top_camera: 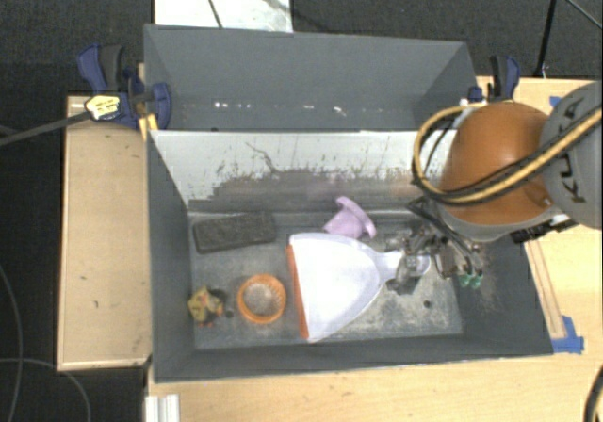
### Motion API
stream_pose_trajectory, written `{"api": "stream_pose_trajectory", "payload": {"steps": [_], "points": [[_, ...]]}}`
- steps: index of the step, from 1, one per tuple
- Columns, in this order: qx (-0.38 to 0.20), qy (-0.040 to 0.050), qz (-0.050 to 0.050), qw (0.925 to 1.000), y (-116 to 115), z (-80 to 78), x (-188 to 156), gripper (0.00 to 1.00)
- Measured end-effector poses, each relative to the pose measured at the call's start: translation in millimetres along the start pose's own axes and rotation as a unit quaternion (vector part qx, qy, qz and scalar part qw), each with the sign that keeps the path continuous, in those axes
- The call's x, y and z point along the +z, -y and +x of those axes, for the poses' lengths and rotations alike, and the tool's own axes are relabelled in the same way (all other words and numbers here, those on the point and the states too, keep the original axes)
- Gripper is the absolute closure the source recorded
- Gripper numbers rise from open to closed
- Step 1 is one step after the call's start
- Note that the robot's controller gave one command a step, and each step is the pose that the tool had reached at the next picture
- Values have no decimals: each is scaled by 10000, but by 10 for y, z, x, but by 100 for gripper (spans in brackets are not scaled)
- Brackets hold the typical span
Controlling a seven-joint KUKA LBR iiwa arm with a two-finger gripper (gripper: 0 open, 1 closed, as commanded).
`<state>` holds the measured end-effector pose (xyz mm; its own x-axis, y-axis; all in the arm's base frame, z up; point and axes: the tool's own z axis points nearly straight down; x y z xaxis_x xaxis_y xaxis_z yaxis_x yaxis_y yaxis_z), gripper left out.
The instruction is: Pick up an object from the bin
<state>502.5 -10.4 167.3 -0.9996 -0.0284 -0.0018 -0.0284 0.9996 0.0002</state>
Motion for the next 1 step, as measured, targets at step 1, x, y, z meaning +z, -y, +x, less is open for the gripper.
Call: {"api": "stream_pose_trajectory", "payload": {"steps": [1], "points": [[296,8,1,9996,68,-62,-1339,100]]}}
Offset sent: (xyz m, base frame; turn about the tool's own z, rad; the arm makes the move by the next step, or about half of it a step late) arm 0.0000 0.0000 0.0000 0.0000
